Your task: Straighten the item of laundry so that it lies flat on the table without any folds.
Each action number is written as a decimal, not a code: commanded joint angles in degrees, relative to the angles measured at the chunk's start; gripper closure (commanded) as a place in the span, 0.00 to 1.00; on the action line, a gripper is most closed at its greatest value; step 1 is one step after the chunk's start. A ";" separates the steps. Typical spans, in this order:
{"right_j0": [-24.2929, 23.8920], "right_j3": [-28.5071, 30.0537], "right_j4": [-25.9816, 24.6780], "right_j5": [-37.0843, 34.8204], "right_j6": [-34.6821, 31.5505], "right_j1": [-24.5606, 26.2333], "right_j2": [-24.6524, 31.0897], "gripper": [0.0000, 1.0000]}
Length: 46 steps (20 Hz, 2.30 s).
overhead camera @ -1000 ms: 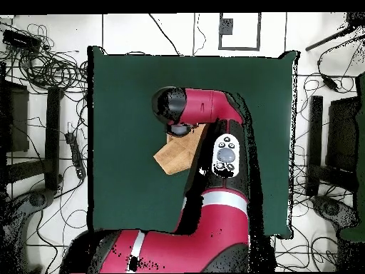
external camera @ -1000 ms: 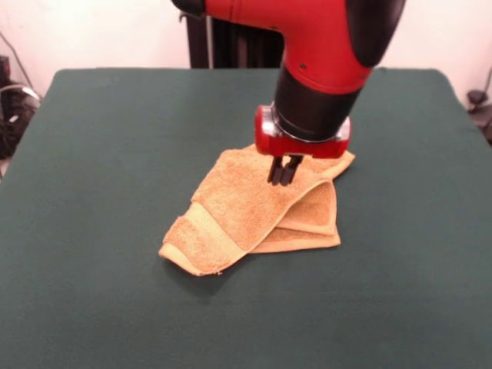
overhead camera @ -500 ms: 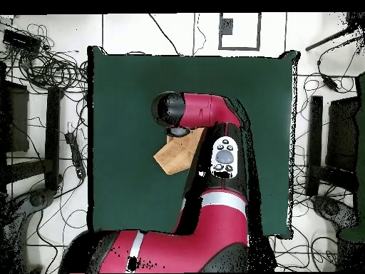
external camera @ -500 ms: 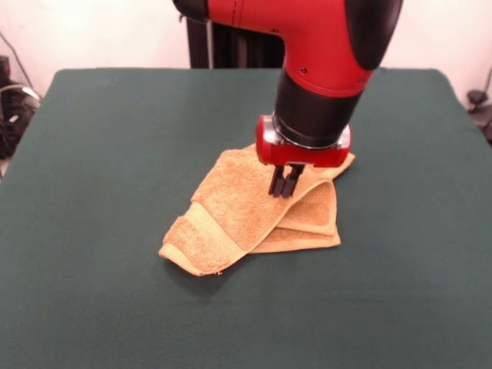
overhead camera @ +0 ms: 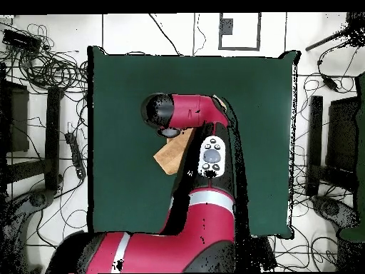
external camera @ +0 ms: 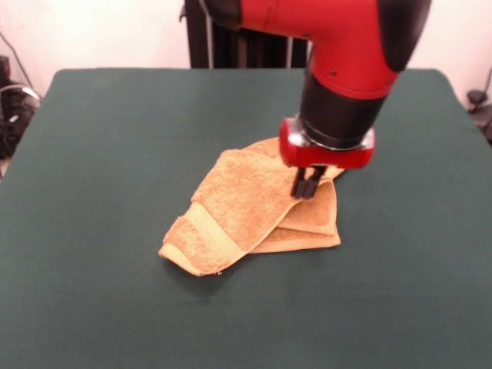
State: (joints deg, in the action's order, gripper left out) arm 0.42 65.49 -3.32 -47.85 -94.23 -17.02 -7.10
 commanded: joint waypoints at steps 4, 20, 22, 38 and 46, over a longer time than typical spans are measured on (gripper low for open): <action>5.55 1.18 4.13 -4.93 -18.53 4.67 0.96 1.00; 2.27 3.81 1.25 0.43 -10.04 4.04 1.35 1.00; 2.24 4.32 1.38 1.16 -10.29 4.01 1.62 1.00; 3.08 3.29 1.14 -0.37 -11.53 4.27 1.08 1.00; 3.38 3.91 2.01 0.25 -13.27 4.11 1.16 1.00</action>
State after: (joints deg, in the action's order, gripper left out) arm 2.67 65.13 -2.26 -47.85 -94.66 -15.84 -7.29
